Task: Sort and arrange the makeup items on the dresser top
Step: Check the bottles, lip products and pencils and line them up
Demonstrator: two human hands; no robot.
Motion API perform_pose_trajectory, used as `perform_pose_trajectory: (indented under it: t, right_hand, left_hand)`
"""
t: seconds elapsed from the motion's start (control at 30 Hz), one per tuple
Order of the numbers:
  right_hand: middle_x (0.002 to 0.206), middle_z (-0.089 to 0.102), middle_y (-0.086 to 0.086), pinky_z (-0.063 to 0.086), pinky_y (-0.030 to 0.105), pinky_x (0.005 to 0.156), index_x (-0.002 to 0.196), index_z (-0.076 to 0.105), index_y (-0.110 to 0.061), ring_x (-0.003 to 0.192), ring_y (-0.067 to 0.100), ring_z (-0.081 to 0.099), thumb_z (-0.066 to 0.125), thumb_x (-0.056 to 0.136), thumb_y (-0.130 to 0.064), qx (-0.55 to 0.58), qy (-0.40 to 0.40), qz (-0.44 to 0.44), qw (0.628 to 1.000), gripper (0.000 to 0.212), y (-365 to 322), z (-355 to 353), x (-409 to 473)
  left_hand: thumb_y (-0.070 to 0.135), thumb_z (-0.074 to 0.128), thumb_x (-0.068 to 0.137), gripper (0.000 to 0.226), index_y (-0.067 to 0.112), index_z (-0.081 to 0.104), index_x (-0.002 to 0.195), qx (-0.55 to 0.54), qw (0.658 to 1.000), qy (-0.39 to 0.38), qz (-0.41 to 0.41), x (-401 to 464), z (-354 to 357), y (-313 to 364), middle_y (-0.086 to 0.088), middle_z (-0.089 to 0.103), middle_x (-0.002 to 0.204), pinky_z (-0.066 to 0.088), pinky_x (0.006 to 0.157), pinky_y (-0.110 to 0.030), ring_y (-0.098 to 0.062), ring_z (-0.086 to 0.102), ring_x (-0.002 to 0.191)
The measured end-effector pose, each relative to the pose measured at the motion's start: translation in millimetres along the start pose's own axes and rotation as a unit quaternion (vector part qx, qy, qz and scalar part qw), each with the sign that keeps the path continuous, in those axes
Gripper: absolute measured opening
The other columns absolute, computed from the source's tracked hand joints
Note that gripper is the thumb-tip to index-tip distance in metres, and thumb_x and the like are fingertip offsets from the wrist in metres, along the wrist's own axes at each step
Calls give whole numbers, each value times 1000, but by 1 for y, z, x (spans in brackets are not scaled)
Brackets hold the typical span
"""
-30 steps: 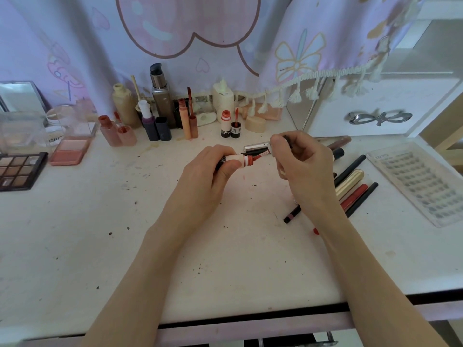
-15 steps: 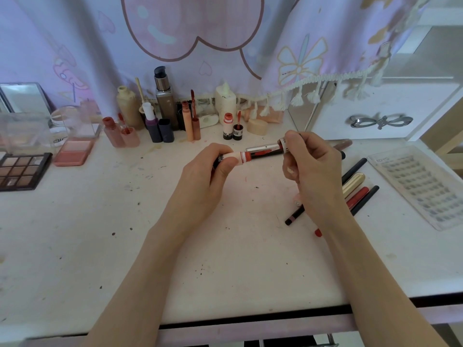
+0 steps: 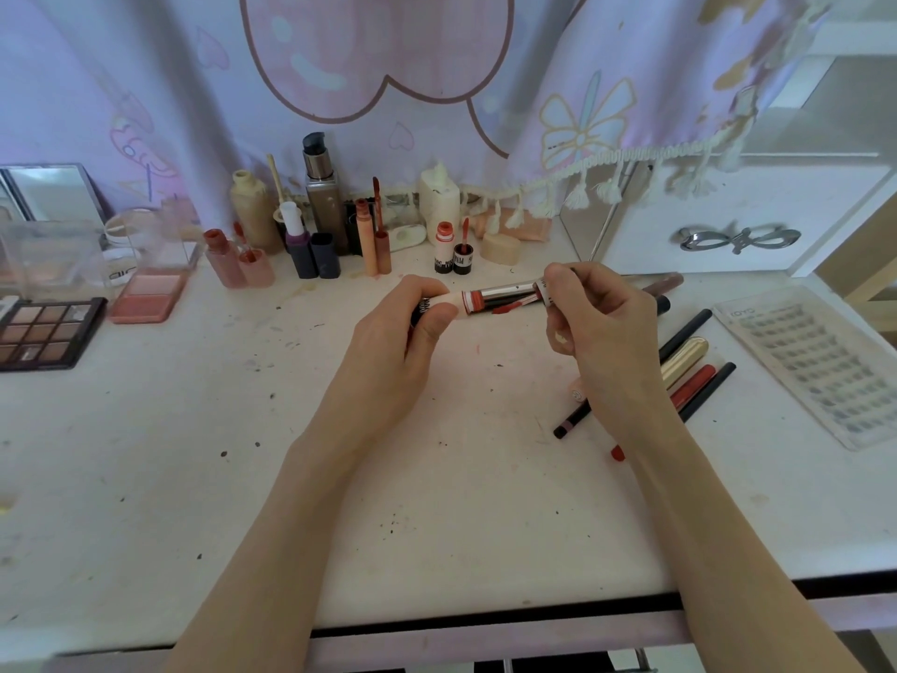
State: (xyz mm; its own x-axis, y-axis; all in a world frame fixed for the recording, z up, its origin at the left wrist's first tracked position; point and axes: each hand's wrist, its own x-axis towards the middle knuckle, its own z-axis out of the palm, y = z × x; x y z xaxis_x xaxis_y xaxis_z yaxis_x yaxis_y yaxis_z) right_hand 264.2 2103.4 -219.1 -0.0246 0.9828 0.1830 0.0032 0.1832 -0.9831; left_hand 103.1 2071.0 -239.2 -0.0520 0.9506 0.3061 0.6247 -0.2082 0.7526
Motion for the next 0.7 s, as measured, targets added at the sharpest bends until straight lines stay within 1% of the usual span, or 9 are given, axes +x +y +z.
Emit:
perform_pose_trajectory:
  t: [0.23, 0.33, 0.43, 0.5, 0.57, 0.63, 0.7]
  right_hand:
    - [48, 41, -3, 30, 17, 43, 72, 60, -10, 42, 7, 32, 54, 93, -14, -1, -4, -1, 1000, 22, 1, 1, 0]
    - [49, 41, -4, 31, 17, 43, 73, 59, -9, 42, 6, 33, 54, 93, -15, -6, 0, -1, 1000, 21, 1, 1, -1]
    - [51, 43, -2, 30, 17, 43, 72, 59, -10, 43, 7, 34, 54, 93, -15, 13, 22, 7, 1000, 22, 1, 0, 0]
    - [51, 47, -4, 32, 17, 44, 73, 60, -13, 44, 7, 37, 54, 93, -15, 36, 33, 21, 999, 21, 1, -1, 0]
    - [52, 53, -6, 36, 18, 47, 76, 62, -13, 46, 7, 42, 55, 92, -15, 60, 30, 45, 997, 18, 1, 1, 0]
    - [56, 57, -2, 39, 19, 50, 79, 63, -12, 49, 9, 47, 55, 92, -14, 108, 17, 76, 991, 15, 2, 5, -1]
    - [63, 61, 2, 39, 19, 49, 84, 63, -8, 52, 11, 52, 55, 92, -11, 172, 4, 104, 980, 11, 1, 9, -4]
  left_hand:
    - [27, 41, 96, 7, 27, 46, 100, 3, 999, -25, 29, 0, 3, -2, 14, 45, 76, 34, 62, -5, 8, 42, 66]
    - [27, 42, 95, 6, 29, 46, 99, 7, 999, -30, 34, 0, 2, -2, 15, 46, 78, 33, 63, -5, 6, 43, 68]
    - [28, 42, 95, 6, 29, 47, 99, 7, 999, -27, 32, 1, 2, -4, 14, 47, 78, 34, 62, -6, 4, 44, 68]
    - [29, 41, 96, 6, 27, 46, 99, 7, 1000, -23, 19, 1, 4, -5, 12, 48, 75, 35, 60, -8, 0, 45, 66]
    - [31, 39, 96, 9, 26, 45, 101, -6, 1000, -12, -7, 2, 4, -5, 12, 50, 74, 36, 61, -9, -1, 47, 65]
    - [35, 39, 96, 16, 23, 45, 105, -39, 998, 7, -41, 4, 1, -4, 12, 55, 75, 38, 60, -8, 0, 49, 63]
    - [36, 38, 96, 19, 21, 44, 107, -62, 996, 18, -64, 5, -4, -3, 11, 59, 77, 40, 59, -8, -3, 51, 64]
